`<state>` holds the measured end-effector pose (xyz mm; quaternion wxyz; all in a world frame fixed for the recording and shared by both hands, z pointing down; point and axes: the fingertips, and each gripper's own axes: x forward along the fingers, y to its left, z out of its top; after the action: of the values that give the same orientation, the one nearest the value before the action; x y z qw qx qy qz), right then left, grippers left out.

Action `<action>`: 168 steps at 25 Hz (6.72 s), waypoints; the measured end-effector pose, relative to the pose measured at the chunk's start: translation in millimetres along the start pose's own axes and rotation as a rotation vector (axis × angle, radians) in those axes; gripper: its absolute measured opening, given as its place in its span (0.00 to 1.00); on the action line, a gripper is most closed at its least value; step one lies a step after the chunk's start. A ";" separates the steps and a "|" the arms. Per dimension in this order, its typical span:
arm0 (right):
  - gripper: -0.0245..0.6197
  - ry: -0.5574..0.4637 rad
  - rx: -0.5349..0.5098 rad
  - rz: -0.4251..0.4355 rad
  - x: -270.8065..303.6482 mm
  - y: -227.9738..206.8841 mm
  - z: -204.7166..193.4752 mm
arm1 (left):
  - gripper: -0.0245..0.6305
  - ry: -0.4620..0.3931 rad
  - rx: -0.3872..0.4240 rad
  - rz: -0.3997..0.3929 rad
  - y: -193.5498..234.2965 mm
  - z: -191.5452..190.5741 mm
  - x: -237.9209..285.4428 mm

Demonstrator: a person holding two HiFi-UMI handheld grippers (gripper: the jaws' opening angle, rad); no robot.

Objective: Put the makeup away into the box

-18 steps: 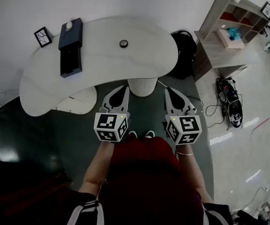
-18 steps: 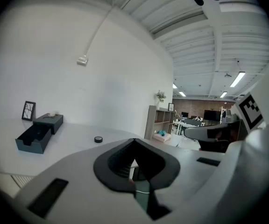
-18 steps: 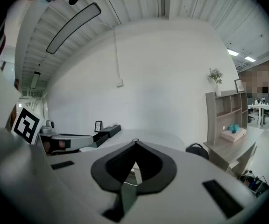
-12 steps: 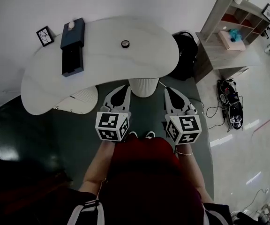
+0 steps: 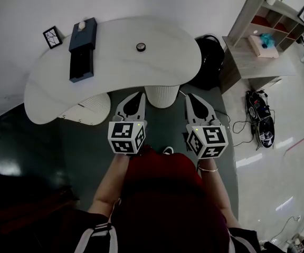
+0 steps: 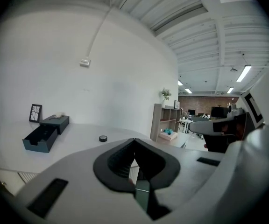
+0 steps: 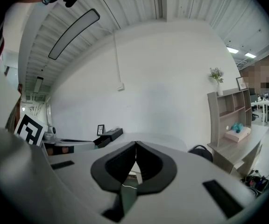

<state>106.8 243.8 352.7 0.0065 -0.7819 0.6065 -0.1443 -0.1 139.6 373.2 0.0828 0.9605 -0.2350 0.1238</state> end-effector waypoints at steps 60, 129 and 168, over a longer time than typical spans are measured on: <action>0.06 0.203 0.049 0.004 253.4 -65.0 1.0 | 0.39 0.393 -0.012 0.060 157.2 -60.3 271.6; 0.06 0.244 -0.093 0.506 335.6 39.6 23.6 | 0.39 0.210 -0.088 0.444 241.6 39.0 189.4; 0.06 0.375 -0.156 0.611 401.9 231.1 -35.0 | 0.39 0.381 -0.109 0.507 413.3 -23.6 86.7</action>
<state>-30.5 -193.5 430.9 -0.1216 -0.5228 0.8119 -0.2298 -125.3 -254.7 461.5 0.1431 0.8250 -0.4534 0.3055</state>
